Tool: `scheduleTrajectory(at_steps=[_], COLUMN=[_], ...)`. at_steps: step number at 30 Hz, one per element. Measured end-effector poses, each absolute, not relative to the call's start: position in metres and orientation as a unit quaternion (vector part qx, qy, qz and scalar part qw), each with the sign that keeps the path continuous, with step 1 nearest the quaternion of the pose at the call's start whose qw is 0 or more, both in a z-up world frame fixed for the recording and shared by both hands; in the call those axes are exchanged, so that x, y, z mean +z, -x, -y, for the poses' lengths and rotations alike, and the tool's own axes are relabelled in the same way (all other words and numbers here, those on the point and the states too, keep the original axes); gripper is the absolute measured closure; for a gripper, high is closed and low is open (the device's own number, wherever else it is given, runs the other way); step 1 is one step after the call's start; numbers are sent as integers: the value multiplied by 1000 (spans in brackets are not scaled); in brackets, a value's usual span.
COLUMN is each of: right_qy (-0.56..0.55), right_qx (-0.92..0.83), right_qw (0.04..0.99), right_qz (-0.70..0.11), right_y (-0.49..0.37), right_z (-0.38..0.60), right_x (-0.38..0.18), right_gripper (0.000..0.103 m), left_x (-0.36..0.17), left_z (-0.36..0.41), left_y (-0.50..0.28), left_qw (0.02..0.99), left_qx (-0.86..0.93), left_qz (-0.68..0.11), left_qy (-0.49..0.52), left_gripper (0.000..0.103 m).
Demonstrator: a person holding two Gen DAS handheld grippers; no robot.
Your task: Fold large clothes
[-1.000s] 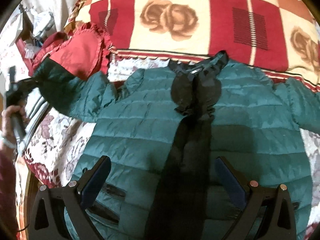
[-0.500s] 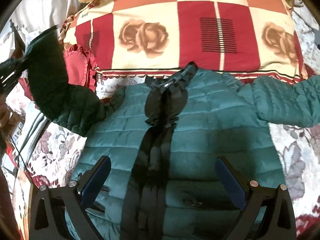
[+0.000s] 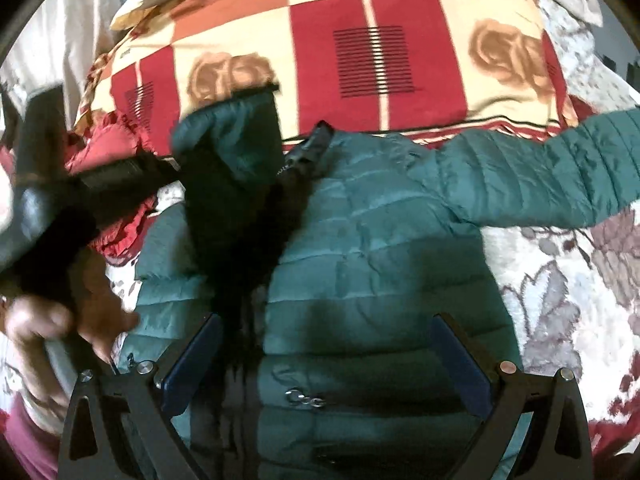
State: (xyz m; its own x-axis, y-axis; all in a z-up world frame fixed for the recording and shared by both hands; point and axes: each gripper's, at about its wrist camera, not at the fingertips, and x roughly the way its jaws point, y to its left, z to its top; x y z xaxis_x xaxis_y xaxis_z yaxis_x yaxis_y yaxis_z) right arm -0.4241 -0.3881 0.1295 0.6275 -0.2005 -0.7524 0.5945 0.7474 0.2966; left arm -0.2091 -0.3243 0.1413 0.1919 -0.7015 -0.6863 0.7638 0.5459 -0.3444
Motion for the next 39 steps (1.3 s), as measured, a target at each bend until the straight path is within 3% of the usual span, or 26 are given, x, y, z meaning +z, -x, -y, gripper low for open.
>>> scheduleTrajectory(at_steps=[5, 7, 11, 14, 25, 26, 28, 30, 33, 39], right_qy=[-288, -300, -321, -343, -411, -418, -430, -419, -345, -205], right_qx=[-241, -235, -233, -226, -144, -137, -124, -120, -142, -217], right_qw=[853, 851, 848, 846, 827, 820, 807, 806, 845, 879], right_qz=[-361, -361, -350, -341, -356, -366, -386, -400, -384, -372], right_y=[431, 432, 435, 436, 371, 360, 344, 330, 324, 323], right_z=[403, 407, 415, 422, 441, 443, 444, 443, 437, 447], right_x=[127, 126, 125, 126, 108, 101, 89, 83, 106, 136], right_gripper=[0, 0, 0, 0, 1, 6, 26, 77, 91, 92], left_x=[114, 108, 107, 120, 156, 153, 146, 140, 134, 109], left_z=[346, 352, 347, 332, 214, 203, 186, 175, 167, 177], left_y=[229, 231, 233, 230, 159, 151, 137, 127, 119, 105], left_qw=[751, 732, 693, 688, 800, 807, 813, 819, 824, 828], left_qx=[-487, -502, -543, -550, -432, -416, -391, -372, -356, -320], left_qz=[-442, -457, -471, -472, -414, -417, -430, -437, -441, -460], left_qy=[-59, -62, -50, -42, -43, -40, -31, -24, -14, -24], left_gripper=[96, 88, 54, 43, 42, 42, 42, 42, 42, 42])
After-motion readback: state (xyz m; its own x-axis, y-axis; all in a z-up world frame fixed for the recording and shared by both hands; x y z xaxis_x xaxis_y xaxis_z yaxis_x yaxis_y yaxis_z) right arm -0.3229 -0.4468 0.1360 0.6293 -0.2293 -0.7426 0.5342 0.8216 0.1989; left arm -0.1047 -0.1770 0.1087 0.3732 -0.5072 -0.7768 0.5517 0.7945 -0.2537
